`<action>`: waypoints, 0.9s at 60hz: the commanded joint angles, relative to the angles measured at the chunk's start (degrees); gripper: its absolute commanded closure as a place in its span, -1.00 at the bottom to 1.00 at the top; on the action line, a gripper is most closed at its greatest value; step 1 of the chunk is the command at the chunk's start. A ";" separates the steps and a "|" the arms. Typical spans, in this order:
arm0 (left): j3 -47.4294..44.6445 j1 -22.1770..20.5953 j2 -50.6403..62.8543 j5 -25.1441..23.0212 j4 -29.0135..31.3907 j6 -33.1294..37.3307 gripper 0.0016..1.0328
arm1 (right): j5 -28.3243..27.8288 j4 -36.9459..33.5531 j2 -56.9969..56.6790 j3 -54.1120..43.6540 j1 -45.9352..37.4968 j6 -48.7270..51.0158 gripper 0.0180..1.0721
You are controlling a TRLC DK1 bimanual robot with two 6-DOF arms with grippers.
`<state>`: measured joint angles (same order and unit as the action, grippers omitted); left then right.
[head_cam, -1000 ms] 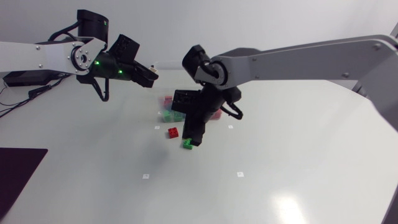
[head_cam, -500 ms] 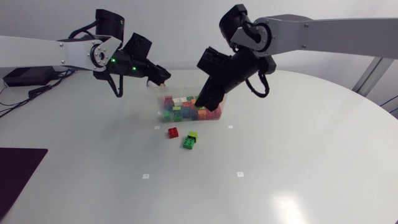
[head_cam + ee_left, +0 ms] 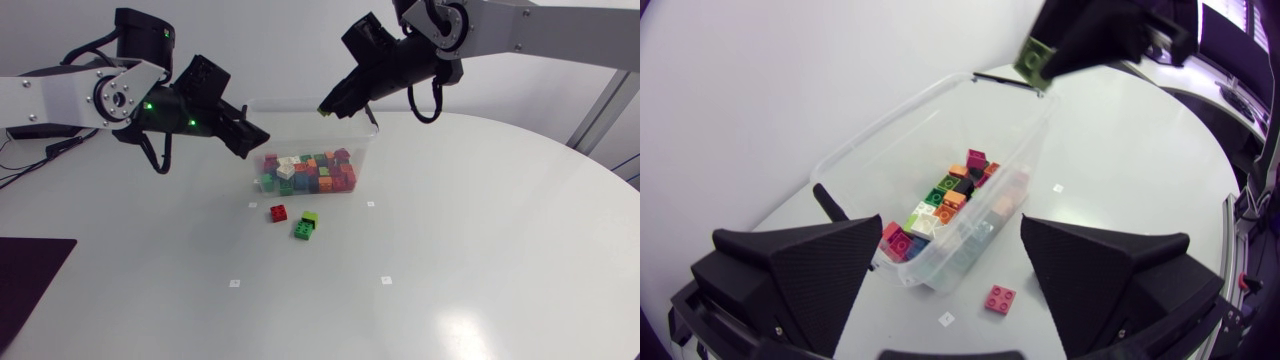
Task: Place the duplo bricks in the container
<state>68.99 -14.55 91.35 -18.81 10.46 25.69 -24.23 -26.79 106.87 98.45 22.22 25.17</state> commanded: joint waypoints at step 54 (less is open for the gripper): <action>-2.99 -3.12 20.18 0.00 0.79 17.73 -0.88 | 9.11 14.31 14.33 10.09 -2.97 -15.76 -0.86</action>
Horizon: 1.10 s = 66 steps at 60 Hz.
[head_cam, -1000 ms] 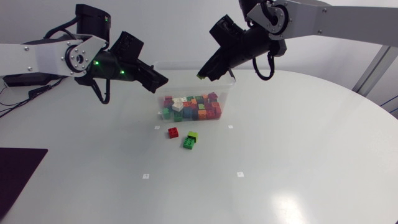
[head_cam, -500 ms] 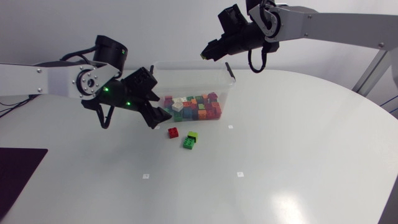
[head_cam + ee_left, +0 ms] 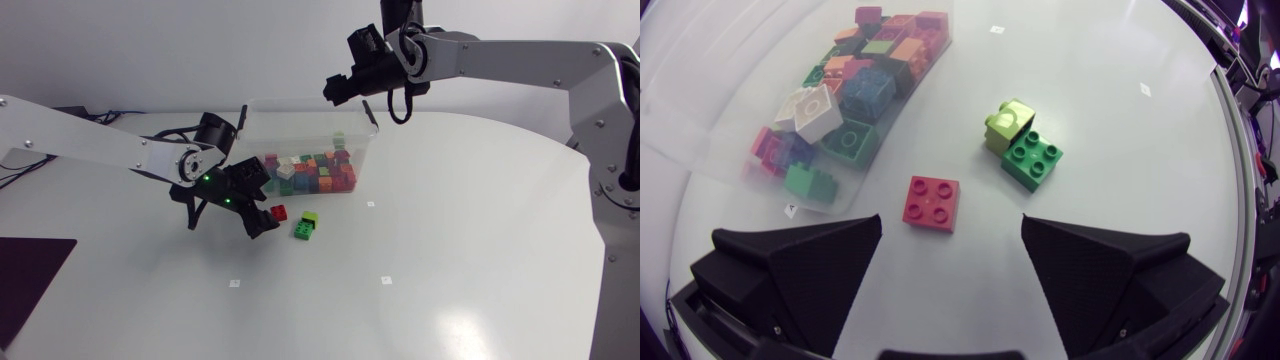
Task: Place the duplo bricks in the container
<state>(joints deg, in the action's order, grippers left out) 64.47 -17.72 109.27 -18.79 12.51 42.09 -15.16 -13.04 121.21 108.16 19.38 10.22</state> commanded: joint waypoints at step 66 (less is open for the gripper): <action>3.56 0.14 8.76 -1.08 -8.21 1.51 0.60 | 5.67 -4.72 -20.05 -33.19 12.35 -10.13 -0.87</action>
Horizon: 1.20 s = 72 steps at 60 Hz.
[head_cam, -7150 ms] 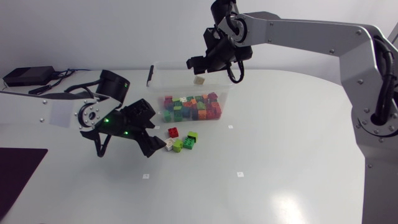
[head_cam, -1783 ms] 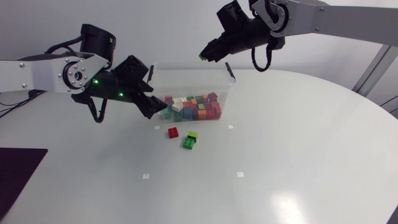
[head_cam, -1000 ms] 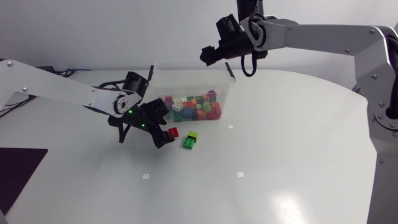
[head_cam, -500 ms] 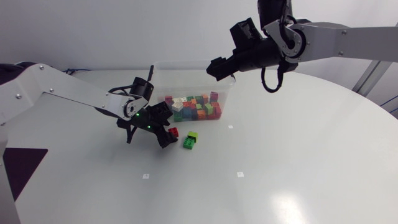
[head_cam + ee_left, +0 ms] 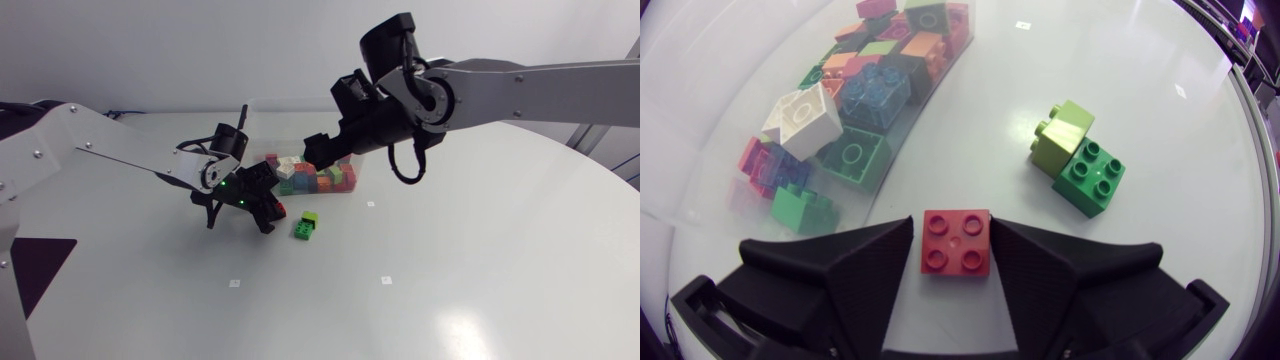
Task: Place the duplo bricks in the container
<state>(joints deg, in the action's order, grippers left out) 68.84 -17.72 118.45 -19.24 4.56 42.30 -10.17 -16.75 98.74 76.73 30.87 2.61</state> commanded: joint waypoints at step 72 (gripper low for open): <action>-22.96 13.32 -38.12 -9.41 1.07 1.47 0.74 | 12.02 -30.36 32.57 28.92 8.06 -29.51 -0.76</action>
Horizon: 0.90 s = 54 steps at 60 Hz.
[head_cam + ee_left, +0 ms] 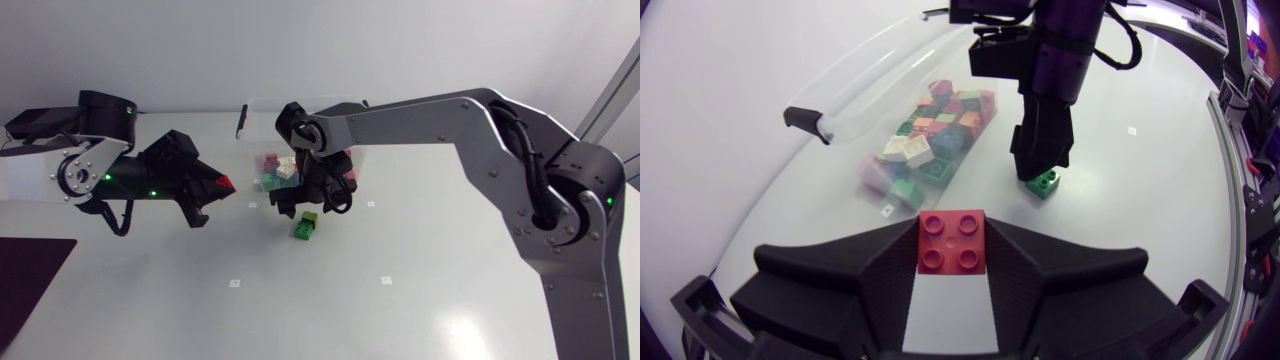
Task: Place the duplo bricks in the container
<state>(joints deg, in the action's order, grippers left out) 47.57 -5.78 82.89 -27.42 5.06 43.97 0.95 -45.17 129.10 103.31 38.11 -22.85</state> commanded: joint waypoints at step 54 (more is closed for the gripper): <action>-3.45 4.55 -10.03 -4.13 1.71 -0.99 0.74 | 1.25 -2.56 1.86 -1.44 -2.34 -7.21 -0.14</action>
<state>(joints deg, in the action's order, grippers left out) 45.56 -1.56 73.43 -30.26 6.55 43.33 1.76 -47.79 132.64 103.90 36.53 -28.53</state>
